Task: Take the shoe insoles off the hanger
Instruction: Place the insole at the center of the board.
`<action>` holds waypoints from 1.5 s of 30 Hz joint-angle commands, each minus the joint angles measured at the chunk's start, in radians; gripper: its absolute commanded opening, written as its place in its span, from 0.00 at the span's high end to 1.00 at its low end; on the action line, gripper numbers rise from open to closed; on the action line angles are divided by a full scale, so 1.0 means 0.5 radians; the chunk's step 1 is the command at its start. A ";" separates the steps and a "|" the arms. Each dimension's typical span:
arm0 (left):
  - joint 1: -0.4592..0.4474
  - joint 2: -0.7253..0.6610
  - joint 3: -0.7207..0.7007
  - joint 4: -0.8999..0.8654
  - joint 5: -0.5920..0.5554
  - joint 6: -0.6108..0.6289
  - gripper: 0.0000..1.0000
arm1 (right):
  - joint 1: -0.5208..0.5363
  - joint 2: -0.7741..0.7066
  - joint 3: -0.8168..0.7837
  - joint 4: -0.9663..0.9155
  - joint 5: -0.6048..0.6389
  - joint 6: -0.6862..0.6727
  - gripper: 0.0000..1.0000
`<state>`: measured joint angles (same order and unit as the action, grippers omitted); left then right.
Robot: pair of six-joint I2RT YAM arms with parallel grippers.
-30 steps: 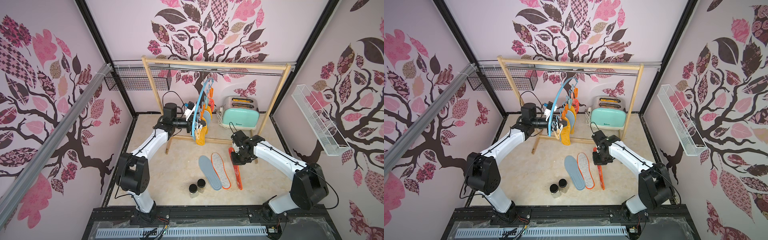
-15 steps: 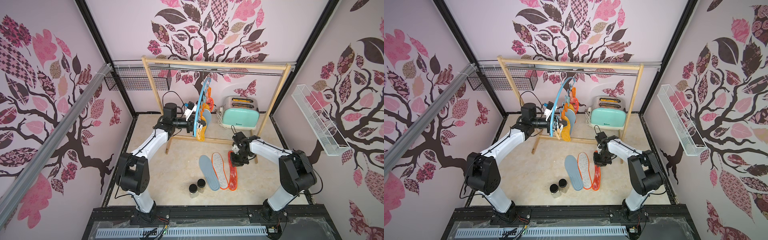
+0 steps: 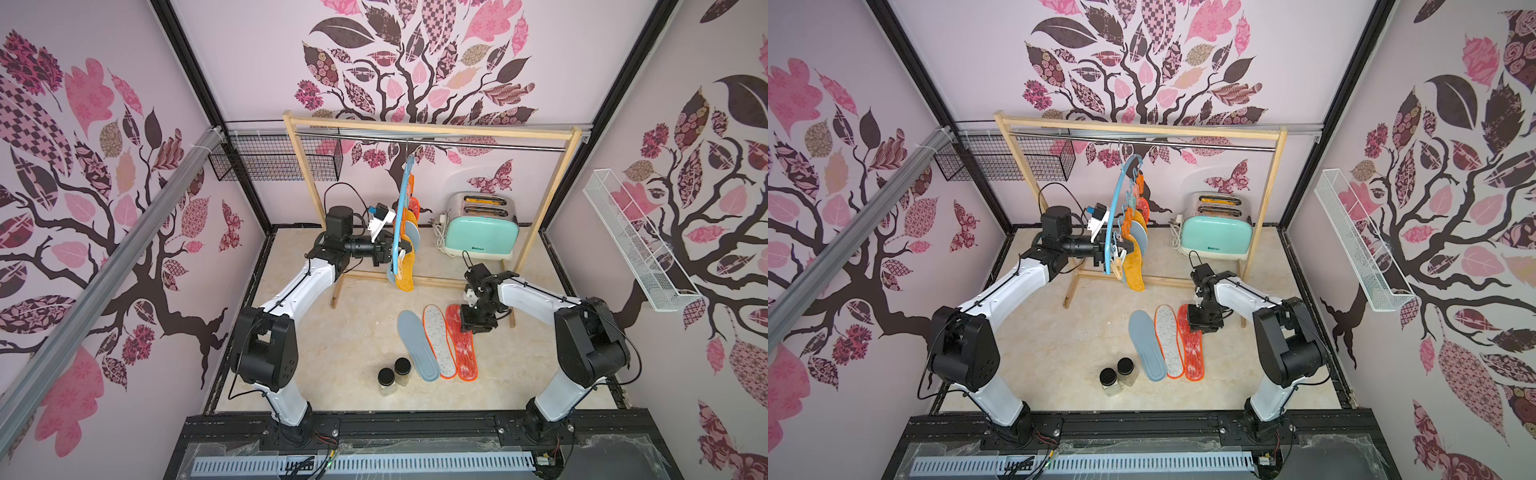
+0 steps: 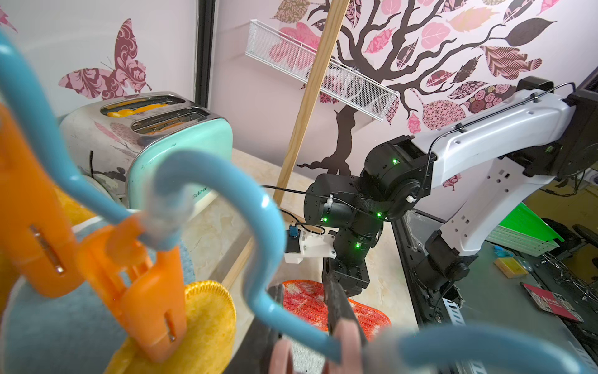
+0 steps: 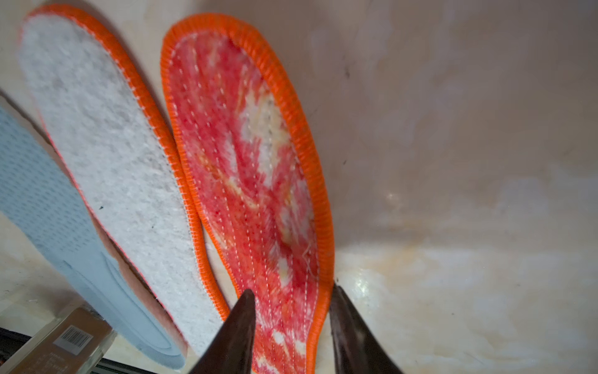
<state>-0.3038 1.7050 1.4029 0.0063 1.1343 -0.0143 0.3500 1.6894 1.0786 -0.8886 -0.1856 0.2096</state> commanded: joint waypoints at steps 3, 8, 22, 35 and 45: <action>-0.006 -0.046 -0.033 -0.022 0.014 0.029 0.88 | -0.001 -0.159 -0.023 0.024 0.197 0.046 0.58; -0.006 -0.060 -0.040 -0.024 0.017 0.031 0.88 | -0.001 -0.422 -0.091 0.144 0.282 0.050 0.58; -0.004 -0.075 -0.052 -0.026 -0.004 0.034 0.88 | 0.034 -1.455 -0.952 1.336 -0.083 0.106 0.62; -0.002 -0.103 -0.078 -0.028 -0.036 0.039 0.88 | 0.189 -1.988 -1.671 1.925 -0.114 0.208 0.63; -0.003 -0.109 -0.084 -0.044 -0.076 0.050 0.88 | 0.229 -2.052 -1.785 2.084 -0.053 0.176 0.63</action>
<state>-0.3038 1.6794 1.3781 0.0063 1.1038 -0.0036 0.4580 0.6601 0.1608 0.1062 -0.2310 0.3019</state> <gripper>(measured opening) 0.251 0.372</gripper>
